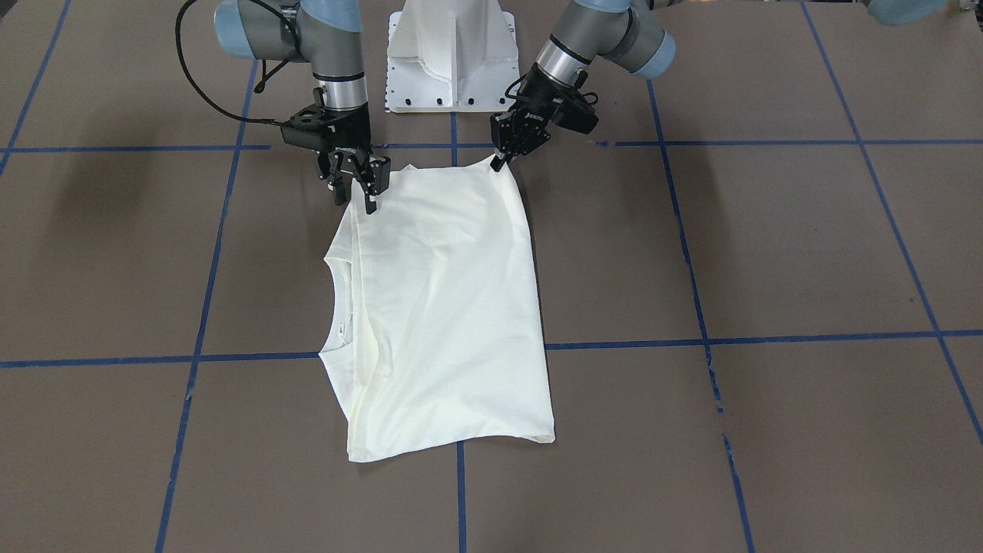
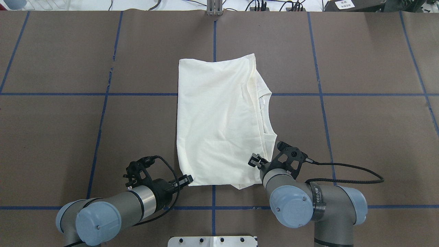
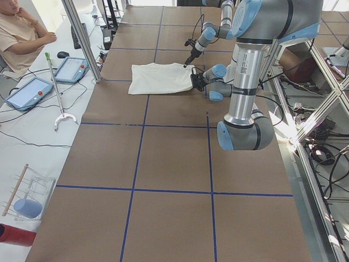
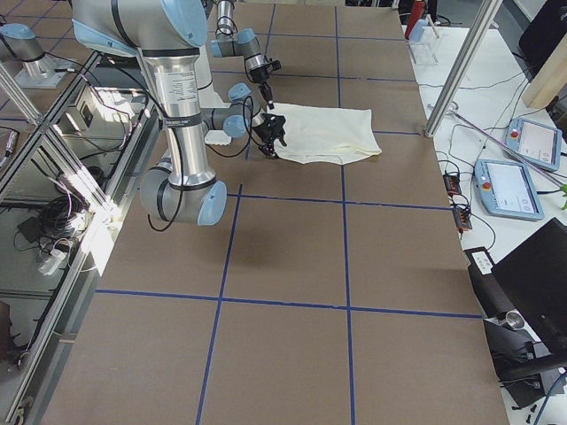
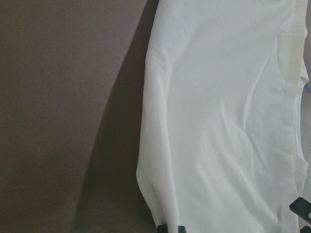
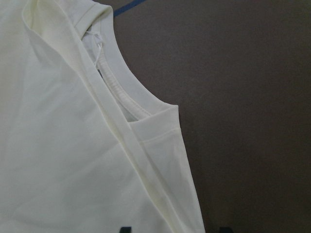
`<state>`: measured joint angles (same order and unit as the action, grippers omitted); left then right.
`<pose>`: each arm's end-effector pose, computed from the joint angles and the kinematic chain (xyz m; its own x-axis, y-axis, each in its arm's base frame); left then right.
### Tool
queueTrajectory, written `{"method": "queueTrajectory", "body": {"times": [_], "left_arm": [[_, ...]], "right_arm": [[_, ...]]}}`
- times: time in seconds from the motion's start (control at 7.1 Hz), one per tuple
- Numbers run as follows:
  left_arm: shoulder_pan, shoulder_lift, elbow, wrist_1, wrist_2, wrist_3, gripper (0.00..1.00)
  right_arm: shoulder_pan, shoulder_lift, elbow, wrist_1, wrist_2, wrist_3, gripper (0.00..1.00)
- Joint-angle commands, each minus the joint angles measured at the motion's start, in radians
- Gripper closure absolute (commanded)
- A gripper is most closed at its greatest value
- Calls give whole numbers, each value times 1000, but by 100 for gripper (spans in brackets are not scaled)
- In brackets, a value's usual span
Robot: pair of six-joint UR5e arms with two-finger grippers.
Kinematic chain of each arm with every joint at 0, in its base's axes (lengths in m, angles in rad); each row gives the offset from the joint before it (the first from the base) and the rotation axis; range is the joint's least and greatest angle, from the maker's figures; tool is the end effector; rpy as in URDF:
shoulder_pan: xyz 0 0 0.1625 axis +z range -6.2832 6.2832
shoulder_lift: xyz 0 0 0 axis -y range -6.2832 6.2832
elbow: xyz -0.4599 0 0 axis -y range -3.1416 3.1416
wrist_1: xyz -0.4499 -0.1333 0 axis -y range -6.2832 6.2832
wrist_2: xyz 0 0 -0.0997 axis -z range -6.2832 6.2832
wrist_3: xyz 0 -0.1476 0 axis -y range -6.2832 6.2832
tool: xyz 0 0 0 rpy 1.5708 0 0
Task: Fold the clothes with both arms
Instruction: 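Lower both grippers and grasp the near edge of the folded shirt, then lift the near edge with both grippers and fold it away from the robot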
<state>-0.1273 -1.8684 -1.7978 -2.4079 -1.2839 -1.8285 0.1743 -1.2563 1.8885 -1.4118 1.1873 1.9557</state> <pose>0.6557 -0.2604 0.3087 0.0981 -0.2590 -0.9609 0.4357 0.8792 -0.1925 -0.6298 -0.3023 0.3593 0.4829 0.4386 0.7579 -0.6519 0.7579 -0.0232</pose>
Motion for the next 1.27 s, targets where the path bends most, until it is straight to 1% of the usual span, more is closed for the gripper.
{"method": "queueTrajectory", "body": {"times": [0.0, 0.14, 0.56, 0.7, 0.84, 1.13], "left_arm": [[0, 0, 0, 0, 0, 0, 100], [2, -2, 0, 0, 0, 1, 100], [0, -2, 0, 0, 0, 1, 100], [-2, 0, -20, 4, 0, 5, 100], [-14, 14, -105, 33, -43, 24, 100], [-14, 26, -376, 328, -63, 28, 100]], "right_arm": [[-1, 0, 1, 1, 0, 12, 77], [-1, 0, 3, 2, 0, 23, 100], [2, 2, 15, 2, 0, 38, 100], [5, -1, 41, 1, 0, 37, 100], [7, -5, 104, -12, 0, 35, 100], [-11, -29, 226, -33, 5, 38, 100]]}}
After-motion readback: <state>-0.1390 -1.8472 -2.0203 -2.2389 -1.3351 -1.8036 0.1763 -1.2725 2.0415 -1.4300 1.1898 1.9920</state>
